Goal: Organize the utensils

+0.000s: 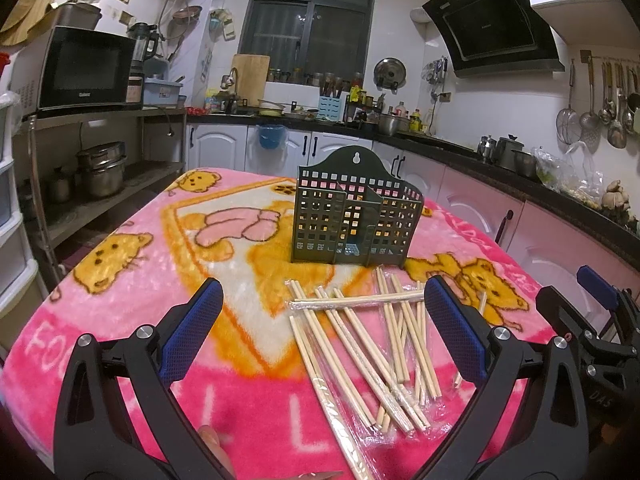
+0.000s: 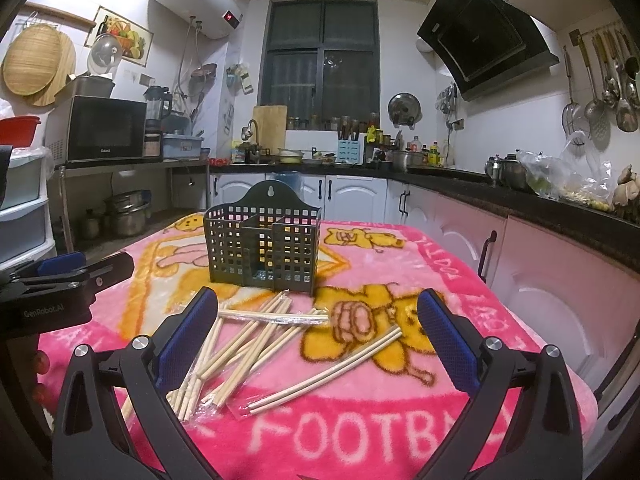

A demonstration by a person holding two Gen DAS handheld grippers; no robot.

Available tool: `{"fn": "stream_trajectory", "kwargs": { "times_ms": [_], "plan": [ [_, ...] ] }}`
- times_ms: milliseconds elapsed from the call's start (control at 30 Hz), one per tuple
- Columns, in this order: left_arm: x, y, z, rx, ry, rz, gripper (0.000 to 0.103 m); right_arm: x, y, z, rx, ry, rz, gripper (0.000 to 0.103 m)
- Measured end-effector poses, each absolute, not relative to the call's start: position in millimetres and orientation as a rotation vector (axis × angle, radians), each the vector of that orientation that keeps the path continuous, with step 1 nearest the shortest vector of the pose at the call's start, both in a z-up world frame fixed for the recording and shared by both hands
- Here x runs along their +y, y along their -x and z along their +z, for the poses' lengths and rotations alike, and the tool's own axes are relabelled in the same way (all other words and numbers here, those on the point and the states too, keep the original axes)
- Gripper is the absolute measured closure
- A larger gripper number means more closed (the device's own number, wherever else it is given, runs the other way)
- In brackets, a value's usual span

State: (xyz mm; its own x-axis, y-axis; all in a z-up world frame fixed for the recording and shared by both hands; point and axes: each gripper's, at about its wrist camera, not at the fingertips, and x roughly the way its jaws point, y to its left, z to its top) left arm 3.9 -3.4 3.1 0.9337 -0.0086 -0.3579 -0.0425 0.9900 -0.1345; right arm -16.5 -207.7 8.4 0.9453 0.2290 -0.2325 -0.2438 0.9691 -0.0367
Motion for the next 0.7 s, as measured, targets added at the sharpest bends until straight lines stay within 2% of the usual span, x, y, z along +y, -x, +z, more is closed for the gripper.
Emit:
{"fn": "stream_trajectory", "kwargs": {
  "times_ms": [700],
  "plan": [
    [-5.7,0.0,7.3,0.362,0.140,0.016,0.010,-208.7,16.2,10.2,0.221,0.069,0.242,0.006]
  ]
}}
